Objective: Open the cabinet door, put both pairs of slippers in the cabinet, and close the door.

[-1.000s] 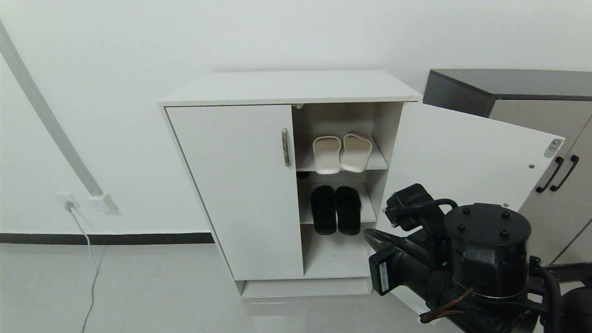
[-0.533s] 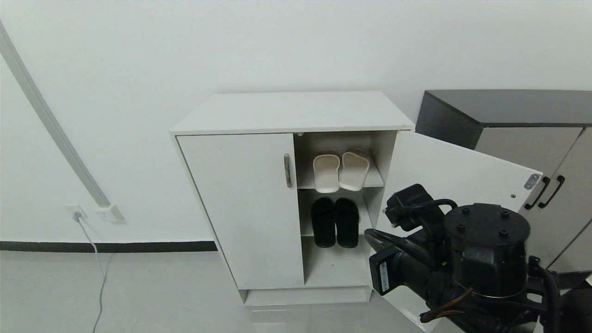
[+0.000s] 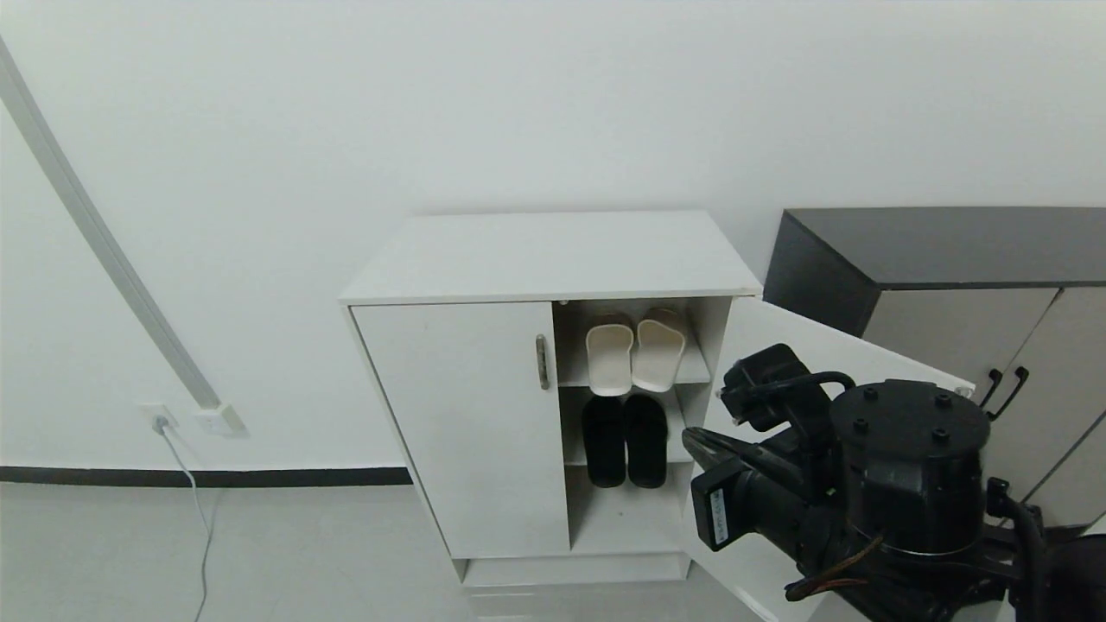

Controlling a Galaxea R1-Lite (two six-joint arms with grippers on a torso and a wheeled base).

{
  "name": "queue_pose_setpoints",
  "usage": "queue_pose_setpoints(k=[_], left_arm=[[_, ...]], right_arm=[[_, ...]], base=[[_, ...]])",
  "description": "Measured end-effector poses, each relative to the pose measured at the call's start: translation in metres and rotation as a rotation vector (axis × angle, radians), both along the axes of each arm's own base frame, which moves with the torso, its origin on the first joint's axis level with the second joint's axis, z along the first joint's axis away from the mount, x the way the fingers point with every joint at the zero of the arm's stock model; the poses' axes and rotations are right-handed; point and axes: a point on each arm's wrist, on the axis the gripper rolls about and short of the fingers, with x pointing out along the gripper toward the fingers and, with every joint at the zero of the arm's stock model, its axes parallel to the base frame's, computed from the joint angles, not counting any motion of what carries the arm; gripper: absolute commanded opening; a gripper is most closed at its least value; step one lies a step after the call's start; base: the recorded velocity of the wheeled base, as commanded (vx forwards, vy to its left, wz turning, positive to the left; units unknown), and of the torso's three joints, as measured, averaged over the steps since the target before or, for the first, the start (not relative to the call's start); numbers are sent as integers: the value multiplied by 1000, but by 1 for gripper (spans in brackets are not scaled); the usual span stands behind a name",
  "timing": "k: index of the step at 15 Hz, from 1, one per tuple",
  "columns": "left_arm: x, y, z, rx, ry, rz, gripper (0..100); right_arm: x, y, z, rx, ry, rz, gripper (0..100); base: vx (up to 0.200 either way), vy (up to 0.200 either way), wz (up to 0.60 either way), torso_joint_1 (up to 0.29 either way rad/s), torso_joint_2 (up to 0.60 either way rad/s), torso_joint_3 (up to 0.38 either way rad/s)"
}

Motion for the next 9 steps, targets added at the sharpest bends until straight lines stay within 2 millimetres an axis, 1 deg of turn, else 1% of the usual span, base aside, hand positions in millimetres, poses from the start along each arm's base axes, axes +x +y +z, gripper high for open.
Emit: queue_pose_setpoints(k=[7,8,9], left_arm=[[0,0,0,0,0,0,0],[0,0,0,0,0,0,0],[0,0,0,0,0,0,0]], right_arm=[[3,-2,-1,-4,3,-14,0],[4,-2,-2,-5,2,-18,0],[5,-2,-4,-9,6,-20,0]], base=[[0,0,0,253,-580,-331],[0,0,0,159,-388,-183],[0,0,0,46,-119,-66]])
